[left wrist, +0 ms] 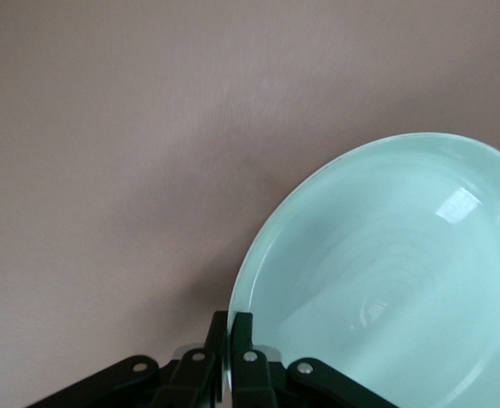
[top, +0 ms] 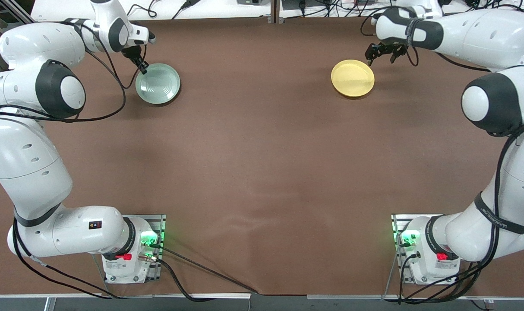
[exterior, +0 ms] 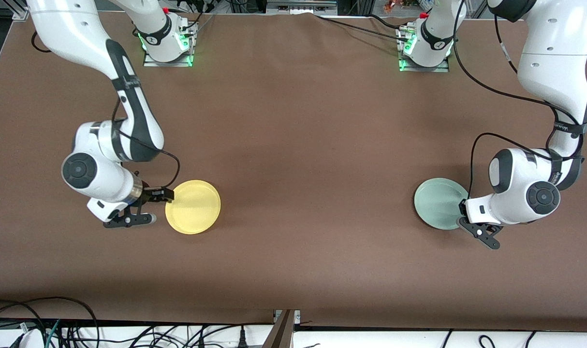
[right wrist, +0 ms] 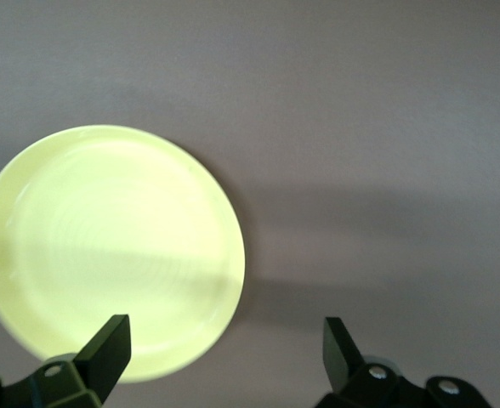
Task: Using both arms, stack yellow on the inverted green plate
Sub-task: 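Grasp the yellow plate with the right gripper while the left gripper grasps the green plate, then lift and flip the green plate upside down with the left gripper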
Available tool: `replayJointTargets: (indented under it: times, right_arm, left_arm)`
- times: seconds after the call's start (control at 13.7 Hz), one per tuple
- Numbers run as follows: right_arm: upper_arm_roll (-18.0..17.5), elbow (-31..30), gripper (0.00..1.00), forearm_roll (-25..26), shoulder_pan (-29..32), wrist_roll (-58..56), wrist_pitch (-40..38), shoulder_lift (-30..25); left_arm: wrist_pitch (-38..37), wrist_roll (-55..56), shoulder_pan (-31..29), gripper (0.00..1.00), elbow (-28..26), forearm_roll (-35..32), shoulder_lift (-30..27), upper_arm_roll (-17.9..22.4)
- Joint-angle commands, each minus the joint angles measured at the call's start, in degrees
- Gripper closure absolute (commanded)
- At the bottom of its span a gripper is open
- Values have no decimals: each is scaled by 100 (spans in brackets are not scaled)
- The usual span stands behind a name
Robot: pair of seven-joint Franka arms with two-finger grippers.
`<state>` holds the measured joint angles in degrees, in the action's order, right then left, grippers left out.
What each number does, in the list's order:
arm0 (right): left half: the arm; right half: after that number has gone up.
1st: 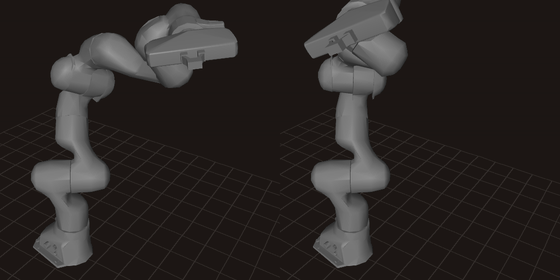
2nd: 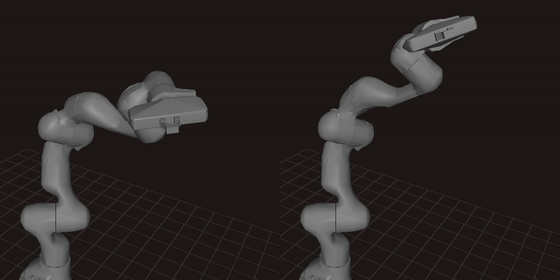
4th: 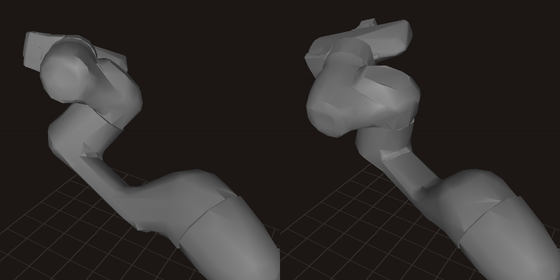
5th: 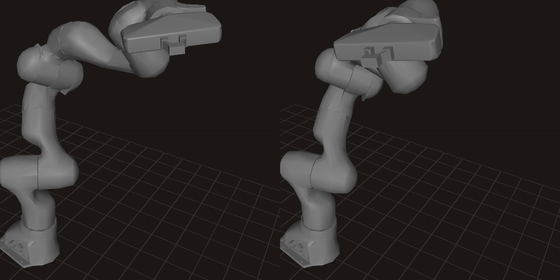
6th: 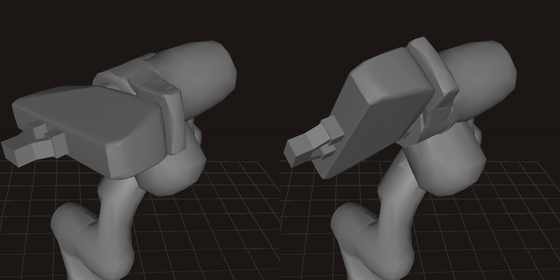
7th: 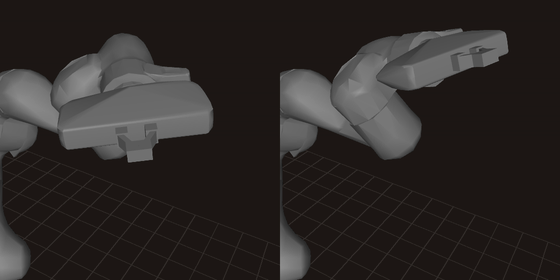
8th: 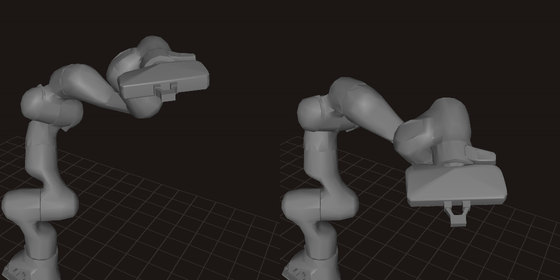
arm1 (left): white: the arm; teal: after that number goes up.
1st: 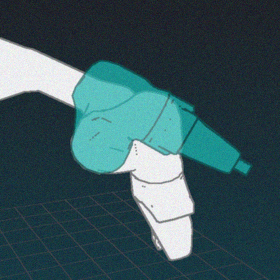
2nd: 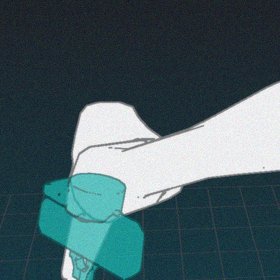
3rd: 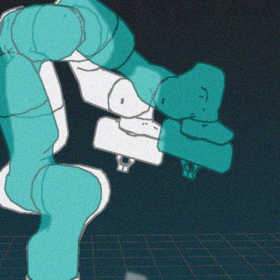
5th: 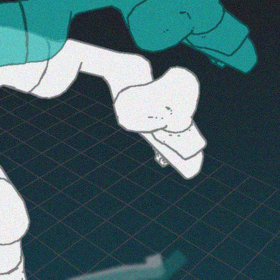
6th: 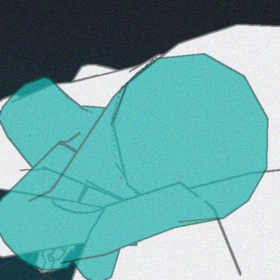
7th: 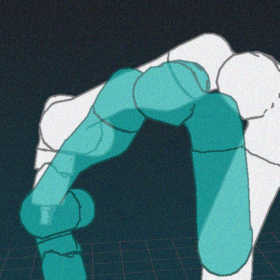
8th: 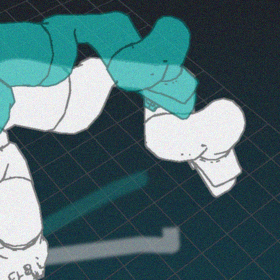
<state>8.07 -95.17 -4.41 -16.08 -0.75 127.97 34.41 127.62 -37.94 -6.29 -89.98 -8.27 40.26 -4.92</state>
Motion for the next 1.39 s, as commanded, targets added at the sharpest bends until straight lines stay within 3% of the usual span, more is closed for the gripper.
replayJointTargets:
  times: [0.0,0.15,0.37,0.73,1.17,1.32]
  right_arm:
    - [-25,60,2,-121,26,-118,447,345]
    - [-25,69,13,-121,35,-110,632,522]
    - [-25,69,39,-410,44,-153,712,698]
    - [-34,147,97,-499,184,-478,450,654]
    - [-16,1156,100,-534,220,-479,-876,514]
    - [-16,1683,100,-534,228,-479,-1448,514]
  left_arm:
    - [-762,355,363,100,479,-690,-282,70]
    - [-1509,883,793,100,910,-1368,-335,52]
    - [-2029,1567,1592,100,1079,-2245,-326,87]
    - [-2908,3405,2885,100,1070,-4074,-151,87]
    - [-4207,5276,4247,100,1079,-5551,569,96]
    - [-4491,5795,4547,100,1079,-5651,763,96]
